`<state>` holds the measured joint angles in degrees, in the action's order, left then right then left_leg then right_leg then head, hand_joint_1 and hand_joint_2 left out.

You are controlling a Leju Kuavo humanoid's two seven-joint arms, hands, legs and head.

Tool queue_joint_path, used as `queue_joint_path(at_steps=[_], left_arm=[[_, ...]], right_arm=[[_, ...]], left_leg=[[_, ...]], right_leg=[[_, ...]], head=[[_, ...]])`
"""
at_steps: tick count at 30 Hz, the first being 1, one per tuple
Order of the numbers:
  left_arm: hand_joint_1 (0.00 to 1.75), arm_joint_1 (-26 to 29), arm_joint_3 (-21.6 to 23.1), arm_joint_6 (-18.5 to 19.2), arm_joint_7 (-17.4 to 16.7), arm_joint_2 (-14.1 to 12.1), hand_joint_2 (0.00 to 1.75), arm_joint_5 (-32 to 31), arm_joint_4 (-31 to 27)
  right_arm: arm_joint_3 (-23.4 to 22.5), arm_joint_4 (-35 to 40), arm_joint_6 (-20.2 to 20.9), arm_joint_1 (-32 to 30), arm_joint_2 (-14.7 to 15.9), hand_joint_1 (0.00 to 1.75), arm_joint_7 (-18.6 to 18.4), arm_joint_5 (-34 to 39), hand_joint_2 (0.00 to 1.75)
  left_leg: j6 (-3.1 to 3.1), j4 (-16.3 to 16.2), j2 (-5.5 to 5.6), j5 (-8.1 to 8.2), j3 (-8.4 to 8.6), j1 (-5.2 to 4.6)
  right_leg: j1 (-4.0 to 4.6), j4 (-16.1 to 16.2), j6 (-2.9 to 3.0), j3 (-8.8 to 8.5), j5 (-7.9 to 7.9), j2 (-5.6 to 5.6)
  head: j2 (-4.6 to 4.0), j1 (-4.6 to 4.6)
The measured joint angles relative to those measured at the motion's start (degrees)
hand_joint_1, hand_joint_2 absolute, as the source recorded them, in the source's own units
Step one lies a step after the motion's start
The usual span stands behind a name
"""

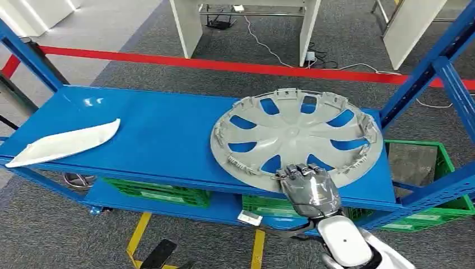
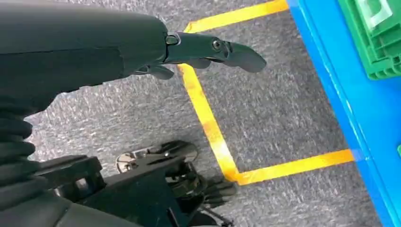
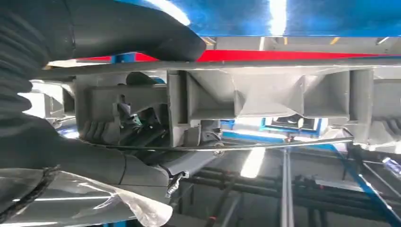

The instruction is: Take the parts from the cabinet and place them on the table.

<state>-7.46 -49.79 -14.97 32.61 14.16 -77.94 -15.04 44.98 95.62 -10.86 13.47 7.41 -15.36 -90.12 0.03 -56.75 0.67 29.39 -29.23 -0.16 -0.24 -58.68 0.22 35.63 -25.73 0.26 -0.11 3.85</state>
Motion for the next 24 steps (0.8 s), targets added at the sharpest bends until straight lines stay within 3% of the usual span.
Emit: queue_joint_path(at_steps=[14,19,24], left_arm=[[0.00,0.0,0.1,1.3,-0.2,-0.1,1.75,0.6,0.0],[0.00,0.1,0.1,0.7,-1.5,-0.3,1.75,1.2,0.0],[0.00,0.3,0.0,1.0,-3.8,-0.6,1.75,1.7,0.0]], right_arm=[[0.4,0.0,-0.3,-0.1,0.0,1.66,2.7,0.0,1.75],[0.0,0.0,-0.7,-2.0,-0.5,1.66,6.7,0.0,1.75],[-1.1,0.5,-1.1,-5.0,-1.8,1.66,13.4,1.5,1.75]], left_leg=[[0.00,0.0,0.00,0.00,-0.02,0.00],[0.00,0.0,0.00,0.00,-0.02,0.00],[-0.02,0.0,0.01,0.02,-0.02,0.00]], right_leg=[[-0.01,0.0,0.00,0.00,0.00,-0.03],[-0.01,0.0,0.00,0.00,-0.01,-0.03],[0.00,0.0,-0.01,0.01,-0.02,-0.02]], head=[[0.00,0.00],[0.00,0.00],[0.00,0.02]])
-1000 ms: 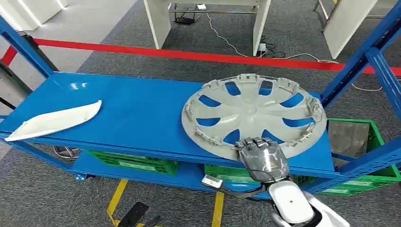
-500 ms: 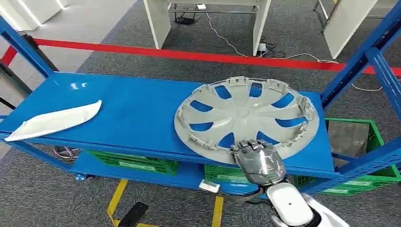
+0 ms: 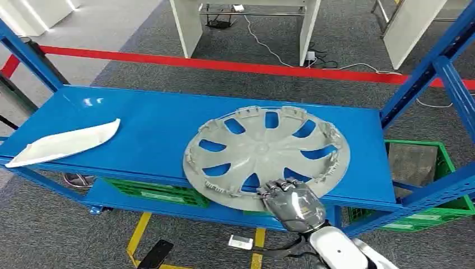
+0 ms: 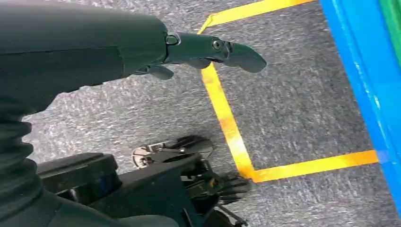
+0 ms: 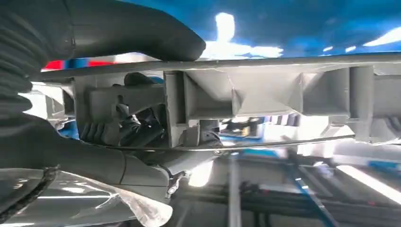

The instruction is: Take the parts from the cabinet and place them on the table.

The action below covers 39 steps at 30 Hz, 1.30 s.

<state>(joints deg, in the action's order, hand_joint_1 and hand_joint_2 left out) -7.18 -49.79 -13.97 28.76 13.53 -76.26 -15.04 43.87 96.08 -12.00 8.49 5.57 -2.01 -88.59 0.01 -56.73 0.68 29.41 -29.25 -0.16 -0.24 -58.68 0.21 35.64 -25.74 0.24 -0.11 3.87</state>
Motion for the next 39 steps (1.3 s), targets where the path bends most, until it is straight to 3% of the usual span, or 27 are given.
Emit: queue_joint_path(at_steps=[4,9,39], left_arm=[[0.00,0.0,0.0,0.0,-0.9,-0.2,1.75,-0.2,0.0],[0.00,0.1,0.0,-0.2,-1.9,-0.4,1.75,-0.5,0.0],[0.00,0.0,0.0,-0.5,-7.3,-0.5,1.75,-1.8,0.0]], right_arm=[[-0.1,0.5,-0.4,-1.6,-0.3,1.66,3.7,2.2,1.75],[-0.1,1.1,-0.9,-2.6,-0.3,1.66,5.1,3.6,1.75],[-0.1,1.9,-0.9,-2.7,-0.7,1.66,4.8,3.4,1.75]], left_leg=[[0.00,0.0,0.00,0.00,-0.02,0.00],[0.00,0.0,0.00,0.00,-0.11,-0.01],[0.00,0.0,0.00,0.00,-0.08,-0.01]], right_leg=[[0.00,0.0,0.00,-0.01,0.00,-0.05],[-0.02,0.0,0.00,-0.03,0.00,-0.04],[-0.02,0.0,0.00,-0.02,0.00,-0.03]], head=[[0.00,0.00],[0.00,0.00],[0.00,0.00]])
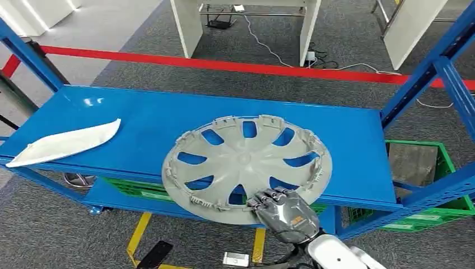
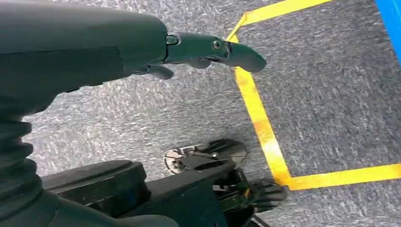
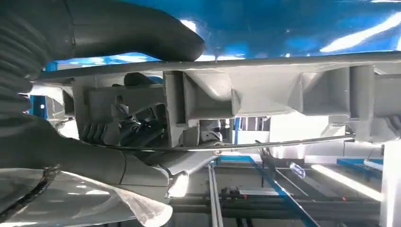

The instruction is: Take the parts from the cabinet and place them on the table.

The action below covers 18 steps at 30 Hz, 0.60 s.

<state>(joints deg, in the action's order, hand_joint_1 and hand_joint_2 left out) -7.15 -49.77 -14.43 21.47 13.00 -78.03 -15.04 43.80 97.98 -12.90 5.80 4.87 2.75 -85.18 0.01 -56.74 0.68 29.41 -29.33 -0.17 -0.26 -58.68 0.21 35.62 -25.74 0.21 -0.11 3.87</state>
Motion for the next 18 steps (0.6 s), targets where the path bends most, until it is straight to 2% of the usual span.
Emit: queue_joint_path(at_steps=[11,16,18], left_arm=[[0.00,0.0,0.0,-0.5,-0.6,-0.1,1.75,0.0,0.0],[0.00,0.0,0.0,-0.5,-0.6,-0.2,1.75,0.0,0.0],[0.00,0.0,0.0,-0.5,-0.6,-0.2,1.75,0.0,0.0]], right_arm=[[0.0,0.0,0.0,0.0,-0.2,1.66,-0.2,0.0,1.75],[0.0,0.0,0.0,0.0,-0.5,1.66,-0.2,0.0,1.75],[0.0,0.0,0.0,0.0,-0.5,1.66,-0.2,0.0,1.75]], left_leg=[[-0.08,-0.1,0.00,0.05,-0.03,-0.17],[-0.26,-0.3,0.00,0.13,-0.11,-0.38],[-0.53,-0.6,0.00,0.22,-0.25,-0.42]], right_leg=[[-0.20,0.0,-0.08,0.00,0.05,-0.01],[-0.40,0.0,-0.31,-0.01,0.14,-0.01],[-0.44,0.0,-0.54,0.00,0.21,-0.01]], head=[[0.00,0.00],[0.00,0.00],[0.00,0.02]])
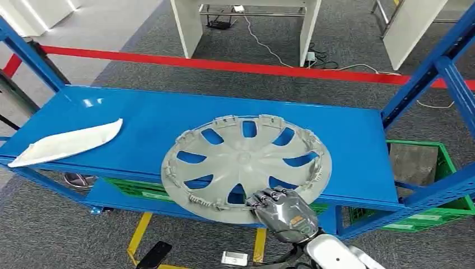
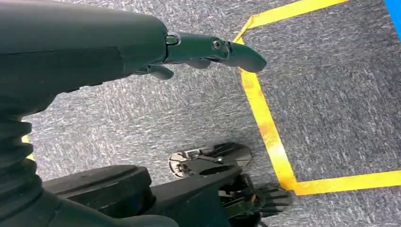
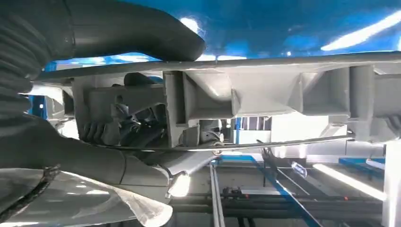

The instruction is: Take the parts from the cabinet and place them on the table.

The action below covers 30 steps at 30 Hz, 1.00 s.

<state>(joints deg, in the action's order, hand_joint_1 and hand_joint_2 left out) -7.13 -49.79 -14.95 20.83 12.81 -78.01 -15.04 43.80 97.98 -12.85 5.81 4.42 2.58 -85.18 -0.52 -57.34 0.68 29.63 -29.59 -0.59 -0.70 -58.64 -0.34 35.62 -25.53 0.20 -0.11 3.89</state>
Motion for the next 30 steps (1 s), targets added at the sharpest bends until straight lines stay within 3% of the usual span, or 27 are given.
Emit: queue_joint_path(at_steps=[3,4,5,8,9,10,11,13,14,15,18,20,23,24,25,26,28,29,30], left_arm=[[0.00,0.0,0.0,0.0,0.0,0.0,1.75,0.0,0.0],[0.00,0.0,0.0,0.0,0.0,0.1,1.75,0.0,0.0],[0.00,-0.1,0.0,-0.1,0.0,0.1,1.75,0.0,0.0],[0.00,0.0,0.0,-0.1,0.0,0.2,1.75,0.0,0.0],[0.00,0.0,0.0,-0.1,0.0,0.2,1.75,0.0,0.0],[0.00,0.0,0.0,-0.1,0.0,0.2,1.75,0.0,0.0],[0.00,0.0,0.0,0.0,0.0,0.2,1.75,0.0,0.0],[0.00,0.0,0.0,0.1,0.0,0.2,1.75,0.0,0.0],[0.00,0.0,0.0,0.0,0.0,0.2,1.75,0.0,0.0],[0.00,-0.2,0.0,-0.1,0.0,0.2,1.75,-0.1,0.0],[0.00,-0.1,0.0,-0.2,-0.1,0.3,1.75,-0.1,0.0],[0.00,-0.1,0.0,-0.3,-0.1,0.2,1.75,-0.2,0.0],[0.00,-0.1,0.0,-0.3,-0.1,0.2,1.75,-0.2,0.0],[0.00,-0.1,0.0,-0.3,-0.1,0.2,1.75,-0.2,0.0],[0.00,-0.1,0.0,-0.3,-0.2,0.2,1.75,-0.2,0.0],[0.00,0.0,0.0,-0.2,-0.2,0.2,1.75,-0.2,0.0],[0.00,-0.1,0.0,-0.2,-0.2,0.2,1.75,-0.2,0.0],[0.00,-0.2,0.0,-0.2,-0.2,0.2,1.75,-0.2,0.0],[0.00,-0.3,0.0,-0.2,-0.2,0.2,1.75,-0.2,0.0]], right_arm=[[0.0,0.0,0.0,0.0,-0.1,1.66,0.0,0.0,1.75],[0.0,0.1,0.0,-0.1,-0.2,1.66,0.0,0.0,1.75],[0.0,0.2,0.0,-0.1,-0.2,1.66,0.0,0.0,1.75],[0.0,0.2,0.0,0.0,-0.2,1.66,0.0,0.0,1.75],[0.0,0.2,0.0,-0.1,-0.2,1.66,0.0,0.0,1.75],[0.0,0.2,0.0,-0.1,-0.2,1.66,0.0,0.0,1.75],[0.0,0.1,0.0,-0.1,-0.2,1.66,0.0,0.0,1.75],[0.0,0.2,0.0,0.0,-0.2,1.66,0.0,0.0,1.75],[0.0,0.1,0.0,0.1,-0.2,1.66,0.0,0.0,1.75],[0.0,0.2,0.0,0.0,-0.2,1.66,0.0,0.0,1.75],[0.0,0.2,-0.1,0.0,-0.2,1.66,0.0,0.0,1.75],[0.0,0.2,-0.1,0.1,-0.2,1.66,-0.3,0.0,1.75],[0.0,0.2,-0.1,0.1,-0.2,1.66,-0.3,0.0,1.75],[0.0,0.2,-0.1,0.0,-0.2,1.66,-0.3,0.0,1.75],[0.0,0.2,-0.1,0.0,-0.2,1.66,-0.3,0.0,1.75],[0.0,0.2,-0.1,-0.1,-0.2,1.66,-0.3,0.0,1.75],[0.0,0.2,-0.1,0.0,-0.2,1.66,-0.3,0.0,1.75],[0.0,0.2,-0.1,0.0,-0.2,1.66,-0.3,0.0,1.75],[0.0,0.2,-0.1,0.0,-0.2,1.66,-0.3,0.0,1.75]], left_leg=[[-0.71,0.4,0.00,-0.39,0.01,-0.05],[-1.07,1.5,-0.14,-1.07,0.70,0.73],[-1.35,1.9,-0.23,-1.27,0.94,0.65],[-1.52,1.9,-0.28,-1.30,0.92,0.71],[-1.49,1.8,-0.29,-1.32,0.90,0.72],[-1.43,1.7,-0.28,-1.28,0.97,0.80],[-1.28,1.6,-0.24,-1.16,1.00,0.92],[-0.49,0.9,-0.05,-0.50,1.07,1.30],[-0.01,0.5,-0.02,0.01,0.91,1.32],[0.42,0.0,-0.02,0.27,0.35,1.07],[0.88,-0.3,0.04,0.14,0.31,1.07],[1.68,-1.6,-0.10,2.09,-0.20,1.17],[2.09,-13.9,-0.15,9.13,-5.06,1.18],[2.11,-17.2,-0.15,10.26,-6.32,1.18],[2.06,-18.1,-0.15,9.95,-6.47,1.18],[1.94,-16.4,-0.15,8.22,-5.48,1.18],[1.53,-6.8,-0.15,3.02,-0.35,1.17],[1.26,-1.9,-0.15,1.60,2.38,1.17],[1.22,0.3,-0.12,2.45,3.52,0.85]], right_leg=[[-0.04,0.5,-0.74,-0.27,0.39,0.01],[-0.04,0.2,-0.87,0.40,-0.10,0.03],[0.13,-1.1,-1.03,0.72,-1.24,-0.03],[-0.12,-13.8,-1.51,6.41,-7.18,-0.05],[-0.19,-16.9,-1.68,7.96,-7.93,-0.09],[-0.29,-17.2,-1.84,8.19,-7.02,-0.12],[-0.42,-14.8,-1.96,7.03,-4.95,-0.13],[-0.70,-5.3,-2.13,2.43,0.05,-0.26],[-0.63,-2.1,-2.16,0.68,-0.61,-0.20],[-0.26,-1.7,-1.62,-0.37,-0.54,0.15],[-0.27,-1.6,-0.38,-0.07,-1.21,0.19],[-0.68,-1.2,0.29,0.00,-1.01,0.06],[-0.50,-1.2,1.02,0.53,-0.70,-0.24],[-0.41,-1.2,1.19,0.73,-0.56,-0.33],[-0.37,-1.2,1.19,0.89,-0.37,-0.38],[-0.35,-1.2,1.14,1.11,-0.16,-0.41],[-0.35,-1.2,0.90,1.39,0.33,-0.40],[-0.35,-1.2,0.69,1.44,0.56,-0.40],[-0.13,-1.2,0.24,1.63,0.94,-0.40]], head=[[0.00,0.02],[0.00,0.02],[0.00,-0.26],[0.00,-0.33],[0.00,-0.33],[0.00,-0.35],[0.00,-0.31],[0.00,-0.33],[0.00,-0.37],[0.00,-0.70],[0.00,-0.39],[0.00,-0.31],[0.00,-0.02],[0.00,0.00],[0.00,-0.02],[0.00,0.00],[0.00,0.00],[0.00,0.02],[0.00,-0.02]])
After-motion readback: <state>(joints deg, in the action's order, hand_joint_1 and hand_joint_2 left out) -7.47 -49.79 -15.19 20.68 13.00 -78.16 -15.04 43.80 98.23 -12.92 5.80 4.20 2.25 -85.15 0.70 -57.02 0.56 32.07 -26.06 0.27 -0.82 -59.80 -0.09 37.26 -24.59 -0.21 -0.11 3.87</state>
